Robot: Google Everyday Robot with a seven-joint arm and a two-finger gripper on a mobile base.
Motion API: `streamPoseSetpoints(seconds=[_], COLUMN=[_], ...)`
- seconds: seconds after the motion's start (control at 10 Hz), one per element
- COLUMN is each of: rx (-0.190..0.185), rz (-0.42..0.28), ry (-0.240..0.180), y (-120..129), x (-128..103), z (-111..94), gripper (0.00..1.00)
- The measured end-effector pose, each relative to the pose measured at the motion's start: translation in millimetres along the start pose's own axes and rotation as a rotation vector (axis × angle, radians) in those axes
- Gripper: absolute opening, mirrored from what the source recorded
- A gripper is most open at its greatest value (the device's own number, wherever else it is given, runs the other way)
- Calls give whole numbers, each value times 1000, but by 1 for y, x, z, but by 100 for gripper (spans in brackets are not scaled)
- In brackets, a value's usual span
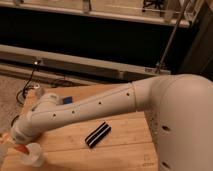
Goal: Place the pepper in the ceramic cup
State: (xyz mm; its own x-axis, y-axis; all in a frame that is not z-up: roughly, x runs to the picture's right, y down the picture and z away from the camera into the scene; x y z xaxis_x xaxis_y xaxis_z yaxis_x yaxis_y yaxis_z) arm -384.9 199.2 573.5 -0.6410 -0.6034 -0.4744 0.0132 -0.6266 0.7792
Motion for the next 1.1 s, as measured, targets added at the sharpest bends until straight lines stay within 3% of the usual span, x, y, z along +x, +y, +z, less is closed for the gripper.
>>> streamPoseSetpoints(seconds=[0.4, 0.5, 1.1], rx=[19, 26, 63], rz=[-32, -33, -86], ry=[-50, -50, -43], y=[11, 14, 13], x=[-19, -19, -18], z=[3, 2, -5], gripper=[76, 80, 80])
